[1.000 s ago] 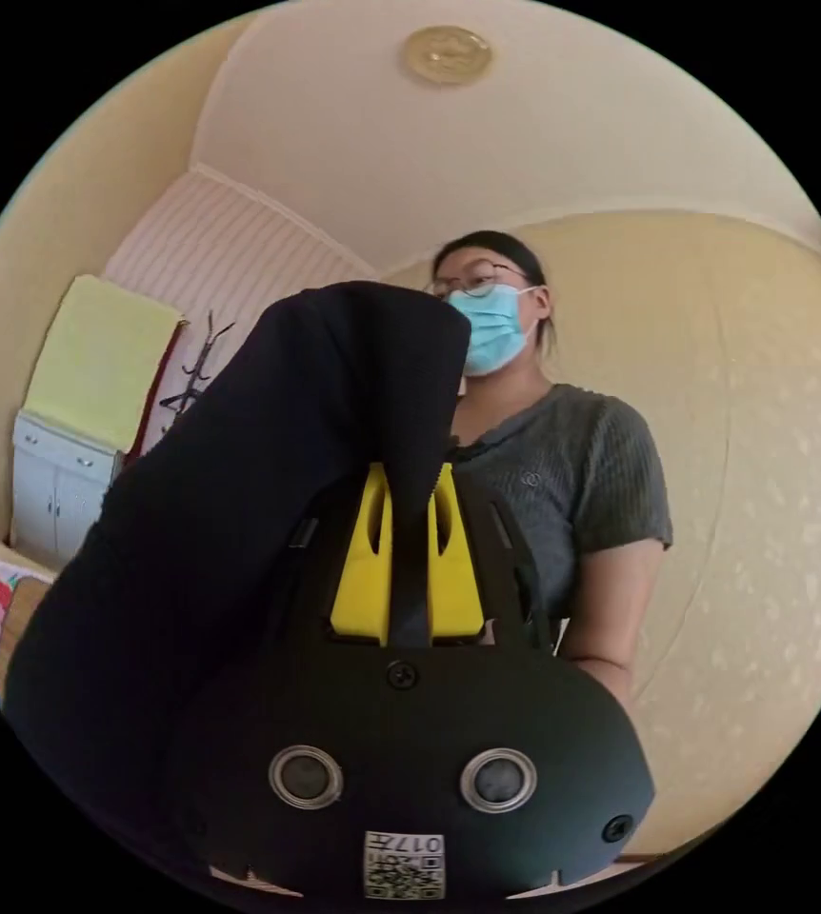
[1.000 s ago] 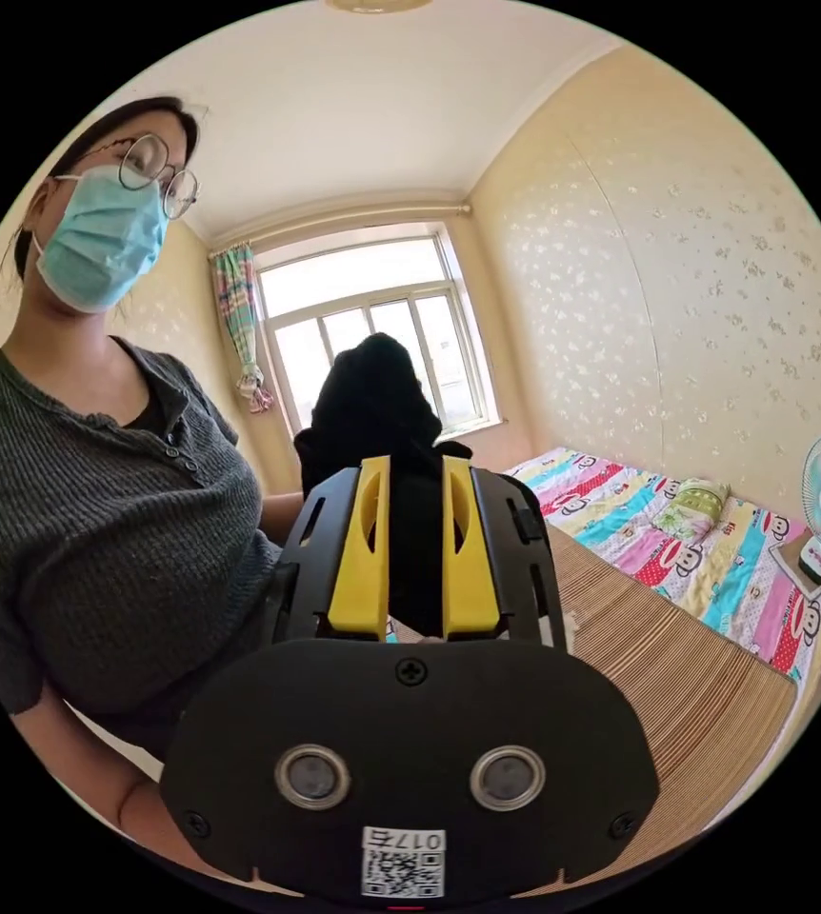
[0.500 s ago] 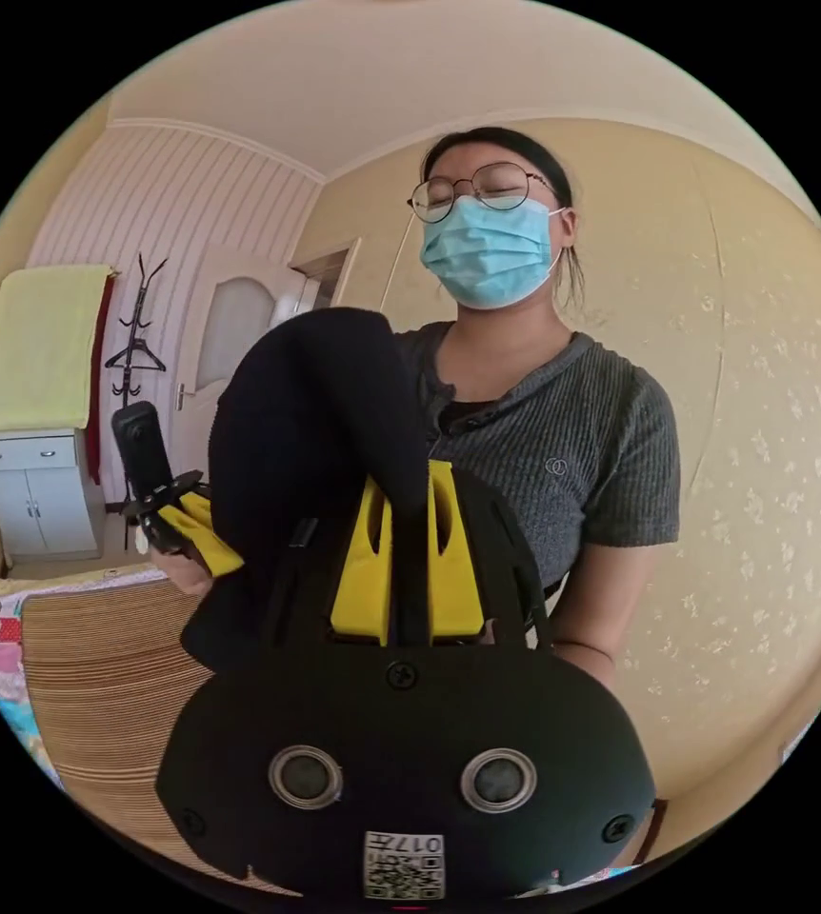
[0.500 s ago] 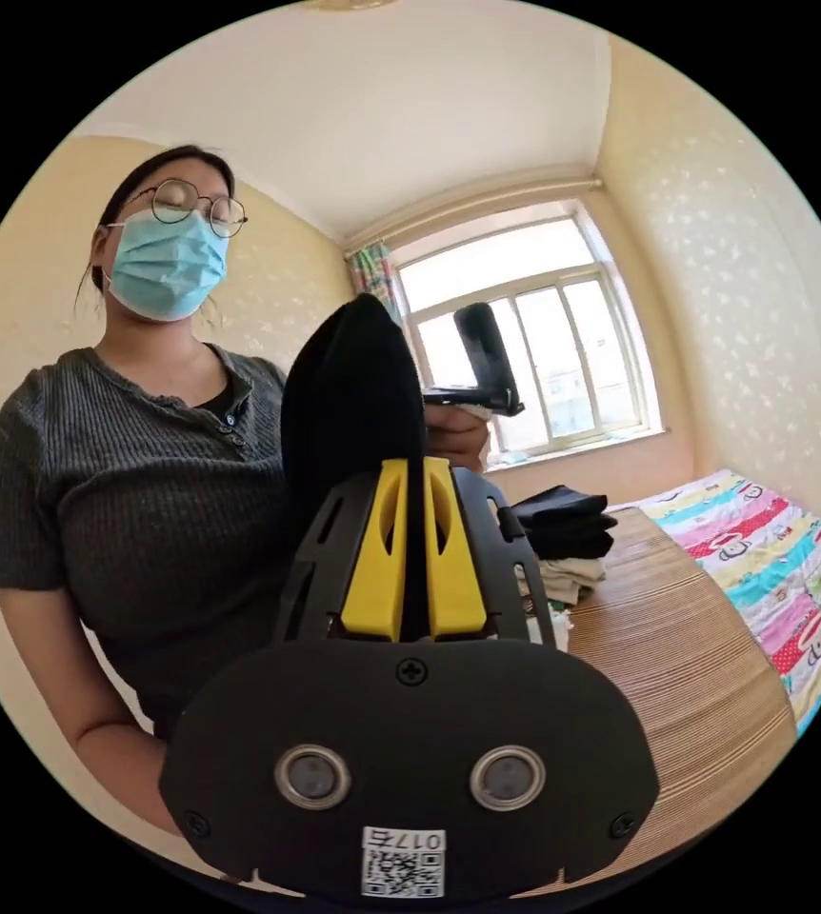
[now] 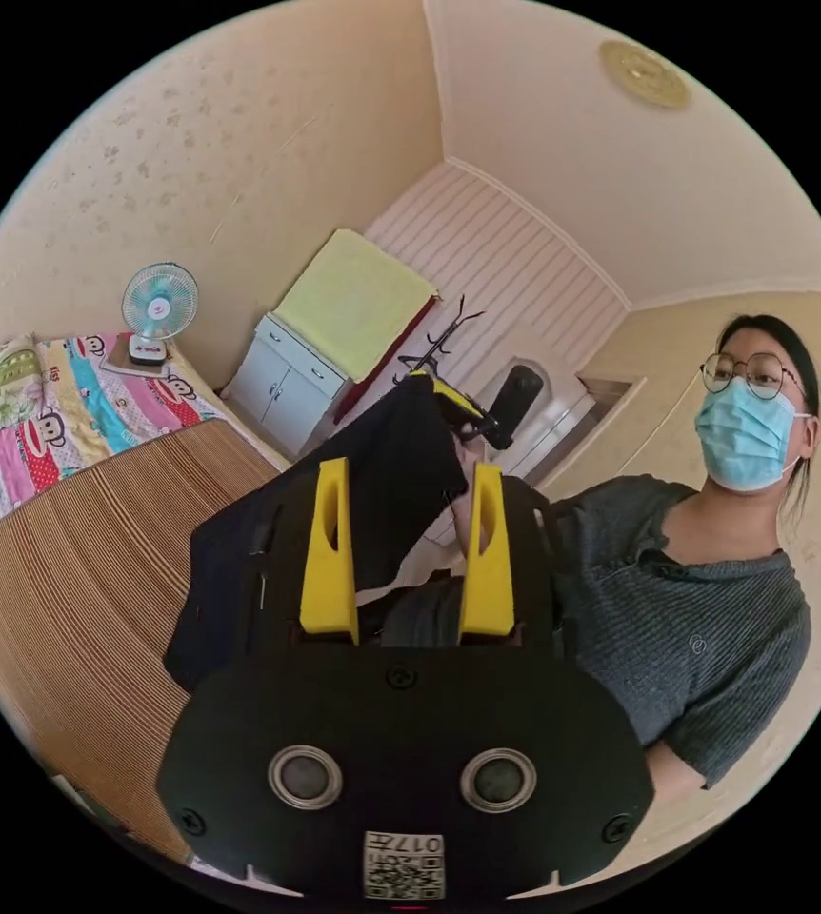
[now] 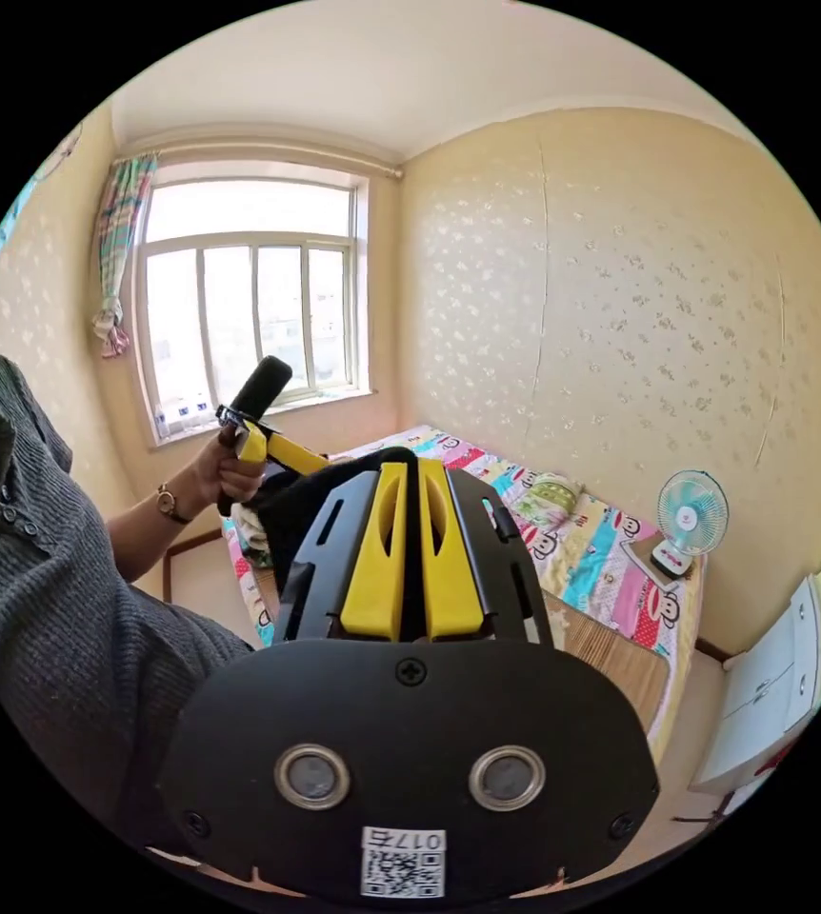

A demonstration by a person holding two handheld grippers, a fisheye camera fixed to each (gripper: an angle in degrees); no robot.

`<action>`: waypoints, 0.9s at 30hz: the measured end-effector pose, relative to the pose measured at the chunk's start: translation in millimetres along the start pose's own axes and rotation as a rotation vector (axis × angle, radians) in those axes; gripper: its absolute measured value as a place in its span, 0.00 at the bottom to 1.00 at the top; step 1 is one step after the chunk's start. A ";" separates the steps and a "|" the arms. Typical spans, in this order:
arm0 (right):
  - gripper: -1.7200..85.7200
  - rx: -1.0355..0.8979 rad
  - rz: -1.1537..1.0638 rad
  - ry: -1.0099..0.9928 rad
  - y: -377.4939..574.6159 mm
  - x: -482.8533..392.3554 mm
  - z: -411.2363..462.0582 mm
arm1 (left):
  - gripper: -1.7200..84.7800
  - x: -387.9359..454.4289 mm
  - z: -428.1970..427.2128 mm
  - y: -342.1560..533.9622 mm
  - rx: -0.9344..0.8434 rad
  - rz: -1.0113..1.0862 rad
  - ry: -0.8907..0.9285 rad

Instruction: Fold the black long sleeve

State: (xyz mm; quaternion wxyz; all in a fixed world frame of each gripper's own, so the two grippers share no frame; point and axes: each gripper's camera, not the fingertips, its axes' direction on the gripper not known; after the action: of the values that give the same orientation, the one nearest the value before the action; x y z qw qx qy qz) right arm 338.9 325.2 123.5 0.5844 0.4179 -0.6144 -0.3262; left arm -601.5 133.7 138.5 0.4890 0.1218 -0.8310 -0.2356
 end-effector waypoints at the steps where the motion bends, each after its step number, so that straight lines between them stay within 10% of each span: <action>1: 0.04 -0.004 0.004 0.018 0.4 -6.6 8.1 | 0.23 3.0 3.8 0.2 0.012 -0.009 -0.008; 14: 0.04 -0.111 -0.095 0.018 -14.5 -56.8 67.3 | 0.14 74.7 157.5 -3.5 -0.087 -0.051 -0.600; 27: 0.14 0.010 0.240 -0.292 115.4 17.9 36.9 | 0.08 121.7 107.4 -23.1 0.180 0.056 -0.403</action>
State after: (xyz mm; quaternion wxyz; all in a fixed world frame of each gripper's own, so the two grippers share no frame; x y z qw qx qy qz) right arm 287.6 356.4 230.3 0.5217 0.2929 -0.7397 -0.3080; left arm -755.6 90.5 174.5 0.3066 0.0921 -0.9326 -0.1664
